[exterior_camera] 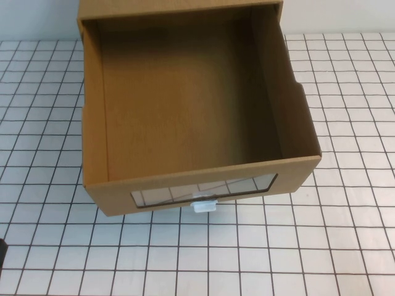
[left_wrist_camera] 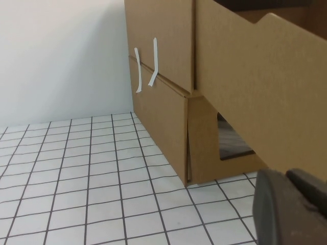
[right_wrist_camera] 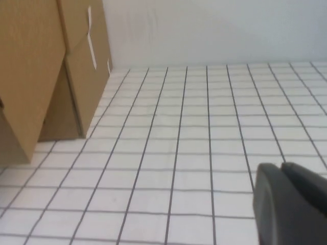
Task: Open the shoe box
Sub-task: 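Pull the top drawer of the cardboard box fully open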
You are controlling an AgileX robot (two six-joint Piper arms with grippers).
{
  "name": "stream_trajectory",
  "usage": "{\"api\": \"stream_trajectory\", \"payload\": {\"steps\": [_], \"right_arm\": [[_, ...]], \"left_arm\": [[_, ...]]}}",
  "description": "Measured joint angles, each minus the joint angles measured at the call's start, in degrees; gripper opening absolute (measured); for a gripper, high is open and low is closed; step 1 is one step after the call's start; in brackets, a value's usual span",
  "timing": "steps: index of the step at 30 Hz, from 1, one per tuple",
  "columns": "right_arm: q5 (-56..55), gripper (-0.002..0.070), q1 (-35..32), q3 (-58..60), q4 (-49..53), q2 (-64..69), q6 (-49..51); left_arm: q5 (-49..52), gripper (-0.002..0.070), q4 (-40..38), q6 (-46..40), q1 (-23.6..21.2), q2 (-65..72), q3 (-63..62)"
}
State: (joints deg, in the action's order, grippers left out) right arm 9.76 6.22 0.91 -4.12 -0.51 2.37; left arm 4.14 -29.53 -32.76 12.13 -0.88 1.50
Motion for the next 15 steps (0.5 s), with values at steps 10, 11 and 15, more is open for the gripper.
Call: {"api": "stream_trajectory", "payload": {"steps": [10, 11, 15], "right_arm": [[10.79, -0.0013, 0.0, 0.4, -6.3, 0.0, -3.13], [10.84, -0.0013, 0.0, 0.4, -7.24, 0.0, -3.26], [10.94, -0.0013, 0.0, 0.4, -9.54, 0.0, -3.26]], "left_arm": [[0.0, -0.0002, 0.0, 0.0, 0.0, 0.0, 0.0], [0.0, -0.0002, 0.0, 0.0, 0.0, 0.0, 0.0], [0.0, -0.0002, 0.0, 0.0, 0.0, 0.0, 0.0]]}}
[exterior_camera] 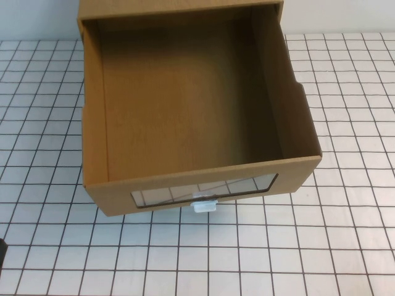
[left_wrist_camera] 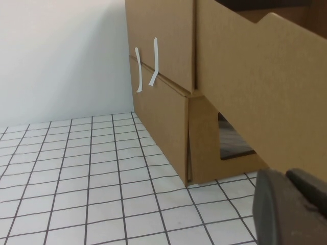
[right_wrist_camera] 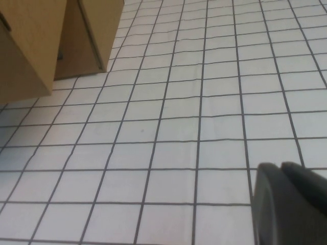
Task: Open the shoe box
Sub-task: 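Pull the top drawer of the cardboard box fully open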
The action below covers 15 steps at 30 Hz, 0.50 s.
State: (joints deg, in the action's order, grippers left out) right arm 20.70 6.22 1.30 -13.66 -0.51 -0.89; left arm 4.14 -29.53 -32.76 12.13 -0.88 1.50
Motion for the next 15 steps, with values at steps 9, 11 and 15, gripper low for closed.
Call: {"api": "stream_trajectory", "payload": {"steps": [9, 11, 15], "right_arm": [[0.14, -0.0013, 0.0, 0.0, -0.46, 0.0, 0.0], [0.14, -0.0013, 0.0, 0.0, -0.46, 0.0, 0.0], [0.14, -0.0013, 0.0, 0.0, -0.46, 0.0, -0.03]], "left_arm": [[0.0, -0.0002, 0.0, 0.0, 0.0, 0.0, 0.0], [0.0, -0.0002, 0.0, 0.0, 0.0, 0.0, 0.0], [0.0, -0.0002, 0.18, 0.0, 0.0, 0.0, 0.0]]}}
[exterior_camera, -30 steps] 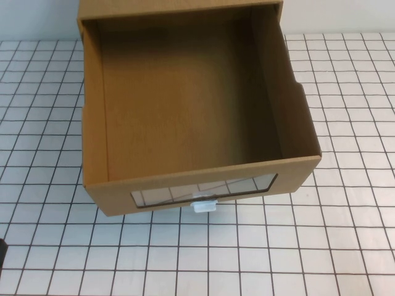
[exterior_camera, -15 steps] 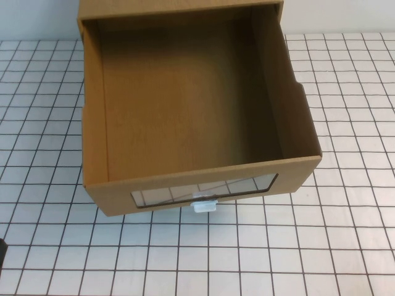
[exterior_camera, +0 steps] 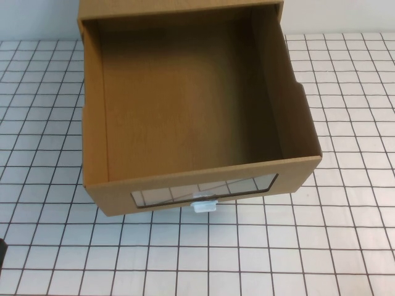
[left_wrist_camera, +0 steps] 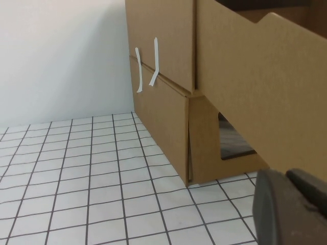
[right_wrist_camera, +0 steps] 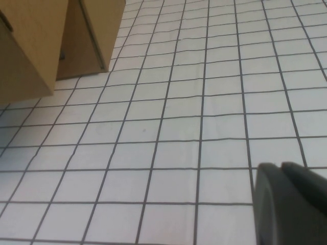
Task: Open the shoe box
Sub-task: 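Pull the top drawer of the cardboard box fully open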
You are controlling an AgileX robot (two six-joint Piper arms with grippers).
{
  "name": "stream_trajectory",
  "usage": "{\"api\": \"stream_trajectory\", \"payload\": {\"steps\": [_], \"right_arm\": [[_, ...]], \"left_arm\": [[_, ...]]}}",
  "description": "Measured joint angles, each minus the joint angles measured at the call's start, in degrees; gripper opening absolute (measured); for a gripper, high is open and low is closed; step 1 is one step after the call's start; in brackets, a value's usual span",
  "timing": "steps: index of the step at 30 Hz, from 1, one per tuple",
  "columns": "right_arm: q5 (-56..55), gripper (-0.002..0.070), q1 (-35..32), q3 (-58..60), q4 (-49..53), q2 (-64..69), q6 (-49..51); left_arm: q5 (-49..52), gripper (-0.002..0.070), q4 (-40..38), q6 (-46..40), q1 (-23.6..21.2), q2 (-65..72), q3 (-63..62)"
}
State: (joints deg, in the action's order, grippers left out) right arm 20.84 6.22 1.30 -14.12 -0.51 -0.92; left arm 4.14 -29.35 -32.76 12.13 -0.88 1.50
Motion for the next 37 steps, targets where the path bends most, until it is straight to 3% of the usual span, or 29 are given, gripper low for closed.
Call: {"api": "stream_trajectory", "payload": {"steps": [3, 6, 10, 16, 20, 37], "right_arm": [[0.0, -0.0013, 0.0, 0.0, 0.0, 0.0, -0.1], [0.0, -0.0013, 0.0, 0.0, 0.0, 0.0, -0.1], [0.0, -0.0013, 0.0, 0.0, 0.0, 0.0, -0.1], [0.0, -0.0013, 0.0, 0.0, 0.0, 0.0, -0.1], [0.0, -0.0013, 0.0, 0.0, 0.0, 0.0, -0.12], [0.0, -0.0013, 0.0, 0.0, 0.0, 0.0, -0.12]], "left_arm": [[0.0, -0.0002, 1.39, 0.0, 0.0, 0.0, 0.0], [0.0, -0.0002, 8.72, 0.83, 0.0, 0.0, 0.0], [1.82, -0.0002, 20.56, 10.52, -2.79, 0.0, 0.0], [13.76, -0.0002, 30.28, 25.3, -6.2, 0.0, 0.0], [17.83, -0.0002, 31.75, 27.86, -6.2, 0.0, 0.0], [18.43, -0.0002, 31.98, 28.46, -6.2, 0.0, 0.0]]}}
